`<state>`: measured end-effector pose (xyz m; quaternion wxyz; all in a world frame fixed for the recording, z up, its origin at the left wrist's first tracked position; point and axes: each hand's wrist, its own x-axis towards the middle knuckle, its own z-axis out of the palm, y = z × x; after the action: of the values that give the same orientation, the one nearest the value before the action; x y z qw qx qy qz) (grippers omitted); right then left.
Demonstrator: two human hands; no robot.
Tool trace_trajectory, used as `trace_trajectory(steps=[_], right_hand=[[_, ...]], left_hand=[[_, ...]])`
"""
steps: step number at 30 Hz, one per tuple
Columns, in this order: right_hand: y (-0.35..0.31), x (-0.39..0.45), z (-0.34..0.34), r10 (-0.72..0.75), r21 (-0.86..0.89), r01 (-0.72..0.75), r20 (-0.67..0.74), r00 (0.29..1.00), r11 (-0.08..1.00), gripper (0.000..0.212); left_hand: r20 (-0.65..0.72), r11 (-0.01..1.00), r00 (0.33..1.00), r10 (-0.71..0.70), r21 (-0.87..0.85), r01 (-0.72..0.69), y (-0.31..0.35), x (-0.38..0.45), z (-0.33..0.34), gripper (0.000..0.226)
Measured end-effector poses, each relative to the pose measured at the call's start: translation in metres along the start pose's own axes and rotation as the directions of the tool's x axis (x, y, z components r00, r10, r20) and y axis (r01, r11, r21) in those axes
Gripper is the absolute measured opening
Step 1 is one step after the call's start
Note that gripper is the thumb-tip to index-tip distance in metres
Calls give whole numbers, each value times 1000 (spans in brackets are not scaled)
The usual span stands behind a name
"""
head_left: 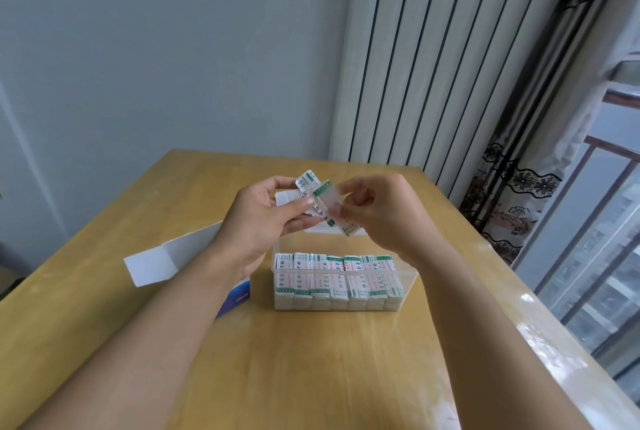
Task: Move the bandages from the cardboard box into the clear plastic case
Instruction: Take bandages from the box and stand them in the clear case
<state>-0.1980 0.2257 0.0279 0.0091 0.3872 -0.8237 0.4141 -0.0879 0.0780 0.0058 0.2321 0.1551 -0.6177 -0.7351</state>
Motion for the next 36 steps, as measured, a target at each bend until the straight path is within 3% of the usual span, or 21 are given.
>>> trace_trajectory(steps=[7, 12, 17, 21, 26, 28, 33, 36], right_hand=[[-4, -4, 0, 48, 92, -58, 106, 993, 994, 7], [-8, -3, 1, 106, 220, -123, 85, 991, 968, 6], [-8, -2, -5, 181, 551, -238, 158, 971, 800, 5], [-9, -2, -3, 159, 538, -237, 189, 969, 809, 10], [-10, -5, 1, 132, 391, -265, 334, 933, 881, 11], [-13, -6, 5, 140, 387, -263, 317, 938, 884, 15], [-14, -5, 8, 161, 474, -213, 150, 976, 855, 22], [-16, -5, 9, 171, 495, -192, 89, 981, 847, 27]], left_hand=[[-79, 998, 997, 28, 52, -24, -1, 0, 1, 19], [-67, 1000, 998, 6, 6, -5, 1, 1, -2, 12], [-104, 1000, 994, 29, 6, -28, -1, 2, -3, 7], [-140, 997, 988, 59, 58, -51, 0, 3, -4, 20], [-83, 974, 992, 92, 216, -72, -1, 0, 0, 10], [-77, 983, 994, 77, 170, -63, 0, -2, 2, 16], [-27, 976, 999, -39, -214, 32, 4, -3, 4, 29], [49, 993, 998, -24, -110, 30, 0, -6, 10, 28]])
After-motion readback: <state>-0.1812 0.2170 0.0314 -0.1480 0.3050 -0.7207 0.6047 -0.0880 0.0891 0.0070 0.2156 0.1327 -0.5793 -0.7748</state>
